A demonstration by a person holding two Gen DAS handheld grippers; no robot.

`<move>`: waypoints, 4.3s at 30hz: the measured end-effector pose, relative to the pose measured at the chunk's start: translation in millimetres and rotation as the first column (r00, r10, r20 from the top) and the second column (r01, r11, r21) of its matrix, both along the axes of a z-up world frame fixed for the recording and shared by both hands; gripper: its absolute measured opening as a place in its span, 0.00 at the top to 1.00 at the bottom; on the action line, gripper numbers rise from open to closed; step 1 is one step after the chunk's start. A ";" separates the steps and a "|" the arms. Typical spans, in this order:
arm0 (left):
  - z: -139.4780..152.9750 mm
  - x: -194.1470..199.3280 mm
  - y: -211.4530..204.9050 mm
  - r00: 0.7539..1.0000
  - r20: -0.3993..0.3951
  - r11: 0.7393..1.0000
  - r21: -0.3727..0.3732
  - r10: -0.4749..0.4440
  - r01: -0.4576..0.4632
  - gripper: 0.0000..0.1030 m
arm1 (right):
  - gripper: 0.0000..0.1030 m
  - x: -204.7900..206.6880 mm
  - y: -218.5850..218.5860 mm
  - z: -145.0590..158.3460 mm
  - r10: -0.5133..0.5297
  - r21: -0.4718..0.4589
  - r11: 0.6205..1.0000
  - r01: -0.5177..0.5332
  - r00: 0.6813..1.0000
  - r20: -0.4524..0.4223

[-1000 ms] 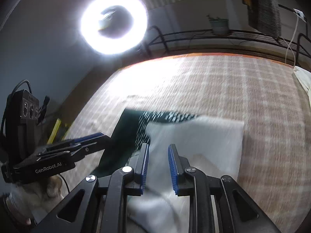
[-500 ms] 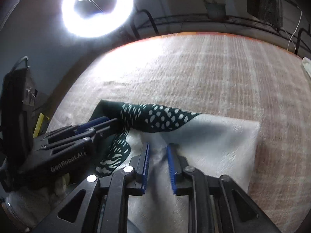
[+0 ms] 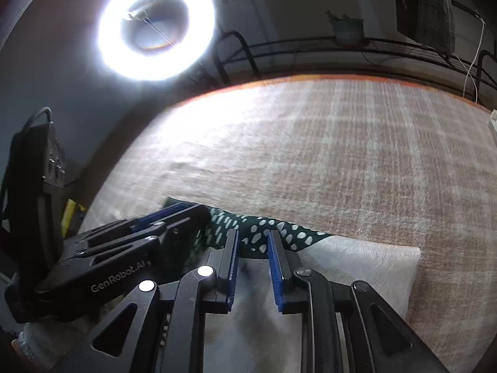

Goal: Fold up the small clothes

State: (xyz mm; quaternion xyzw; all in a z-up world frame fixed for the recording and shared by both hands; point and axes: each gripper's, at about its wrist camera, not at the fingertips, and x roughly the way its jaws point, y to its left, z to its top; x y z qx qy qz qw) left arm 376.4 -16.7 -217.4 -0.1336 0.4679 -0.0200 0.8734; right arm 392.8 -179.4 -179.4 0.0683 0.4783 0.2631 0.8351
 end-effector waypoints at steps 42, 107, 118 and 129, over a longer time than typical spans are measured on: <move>-7.2 -126.0 88.8 0.982 -0.173 0.922 -0.363 0.073 -0.132 0.61 | 0.66 -68.4 -152.0 -27.5 -0.107 0.307 0.929 0.205 0.945 -0.309; 87.9 -40.3 -200.5 0.948 0.141 0.921 -0.234 -0.286 0.313 0.96 | 0.99 -79.0 -281.0 76.1 -0.273 0.219 0.940 0.262 0.962 0.021; 95.6 29.3 -324.4 0.909 0.203 0.899 -0.181 -0.363 0.399 0.96 | 0.99 -46.0 -385.5 95.6 -0.384 0.137 0.920 0.367 0.915 0.127; 76.0 90.0 -398.9 0.888 0.220 0.892 -0.120 -0.404 0.435 0.96 | 0.99 5.0 -455.7 85.0 -0.435 0.073 0.900 0.429 0.879 0.194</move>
